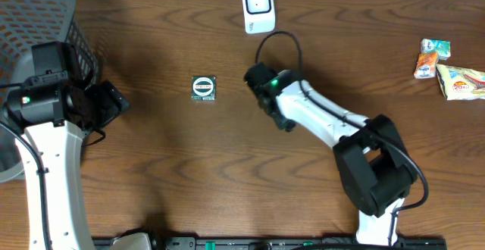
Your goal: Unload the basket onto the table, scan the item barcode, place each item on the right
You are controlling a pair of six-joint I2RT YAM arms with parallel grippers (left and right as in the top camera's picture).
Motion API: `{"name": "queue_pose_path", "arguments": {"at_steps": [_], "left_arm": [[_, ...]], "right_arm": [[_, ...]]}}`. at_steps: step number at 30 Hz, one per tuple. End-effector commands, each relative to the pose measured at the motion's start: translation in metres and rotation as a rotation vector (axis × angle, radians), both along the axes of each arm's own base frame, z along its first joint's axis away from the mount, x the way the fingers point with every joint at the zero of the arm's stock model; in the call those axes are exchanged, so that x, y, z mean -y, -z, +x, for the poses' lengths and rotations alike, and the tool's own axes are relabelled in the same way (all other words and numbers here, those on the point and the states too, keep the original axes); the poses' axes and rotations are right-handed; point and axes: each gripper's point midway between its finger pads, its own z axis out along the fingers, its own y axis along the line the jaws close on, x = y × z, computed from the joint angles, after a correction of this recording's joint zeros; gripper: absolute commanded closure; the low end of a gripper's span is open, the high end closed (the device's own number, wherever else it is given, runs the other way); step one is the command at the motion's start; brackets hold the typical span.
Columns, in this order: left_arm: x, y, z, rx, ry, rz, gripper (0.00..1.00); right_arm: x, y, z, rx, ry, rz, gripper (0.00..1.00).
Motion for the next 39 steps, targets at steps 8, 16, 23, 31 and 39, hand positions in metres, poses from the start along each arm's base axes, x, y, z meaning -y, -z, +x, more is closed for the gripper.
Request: {"name": "queue_pose_path", "arguments": {"at_steps": [8, 16, 23, 31, 39], "left_arm": [[-0.003, 0.0, -0.003, -0.005, -0.014, 0.013, 0.02], [-0.003, 0.0, -0.003, -0.005, -0.014, 0.013, 0.02], [-0.003, 0.0, -0.003, -0.005, -0.014, 0.013, 0.02], [-0.003, 0.0, -0.003, -0.005, -0.014, 0.013, 0.02], [-0.003, 0.0, -0.003, -0.005, -0.014, 0.013, 0.03]], "right_arm": [[-0.065, -0.021, -0.017, -0.054, -0.098, 0.144, 0.48], [-0.048, -0.077, 0.021, 0.016, -0.007, 0.197, 0.35], [-0.002, -0.076, 0.044, -0.052, 0.146, 0.351, 0.3], [0.036, -0.07, 0.045, -0.165, 0.3, 0.575, 0.22], [0.041, -0.054, 0.04, -0.207, 0.32, 0.628, 0.3]]}}
